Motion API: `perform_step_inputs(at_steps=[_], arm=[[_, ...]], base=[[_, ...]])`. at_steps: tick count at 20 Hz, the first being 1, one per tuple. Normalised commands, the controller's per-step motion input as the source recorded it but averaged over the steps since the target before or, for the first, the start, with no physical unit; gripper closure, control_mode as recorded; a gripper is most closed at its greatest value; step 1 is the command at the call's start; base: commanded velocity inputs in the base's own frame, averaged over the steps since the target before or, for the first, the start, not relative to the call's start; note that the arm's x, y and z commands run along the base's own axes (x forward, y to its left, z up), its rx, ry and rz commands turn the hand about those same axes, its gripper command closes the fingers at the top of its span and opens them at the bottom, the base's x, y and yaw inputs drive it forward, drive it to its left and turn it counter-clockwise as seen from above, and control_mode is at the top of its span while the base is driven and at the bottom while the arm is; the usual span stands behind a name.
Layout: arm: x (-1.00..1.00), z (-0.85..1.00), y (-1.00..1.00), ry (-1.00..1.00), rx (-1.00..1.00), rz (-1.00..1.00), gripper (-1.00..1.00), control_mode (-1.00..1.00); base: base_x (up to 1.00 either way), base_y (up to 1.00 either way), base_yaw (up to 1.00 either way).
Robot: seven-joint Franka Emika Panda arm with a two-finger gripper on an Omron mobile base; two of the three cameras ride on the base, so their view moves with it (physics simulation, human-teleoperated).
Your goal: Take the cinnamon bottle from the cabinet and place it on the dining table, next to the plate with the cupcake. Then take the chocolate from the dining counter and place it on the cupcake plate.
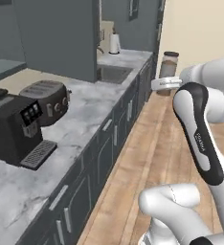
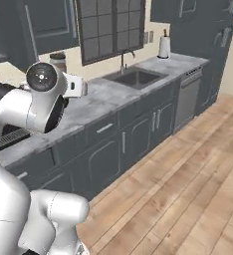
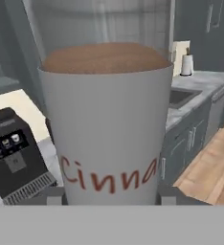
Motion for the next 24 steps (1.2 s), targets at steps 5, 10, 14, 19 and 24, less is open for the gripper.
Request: perform_step_inputs(at_steps=[5,10,14,19,24], arm=[[0.00,0.00,0.00,0.00,0.00,0.00,1.00,1.00],[0.00,0.00,0.00,0.00,0.00,0.00,1.00,1.00],[0.00,0.00,0.00,0.00,0.00,0.00,1.00,1.00],[0.00,0.00,0.00,0.00,0.00,0.00,1.00,1.00],[0.00,0.00,0.00,0.00,0.00,0.00,1.00,1.00]], base=[[0.00,0.17,-0.90],[0.00,0.15,-0.93],[0.00,0.11,-0.97],[0.00,0.08,-1.00],[0.00,0.05,-1.00]])
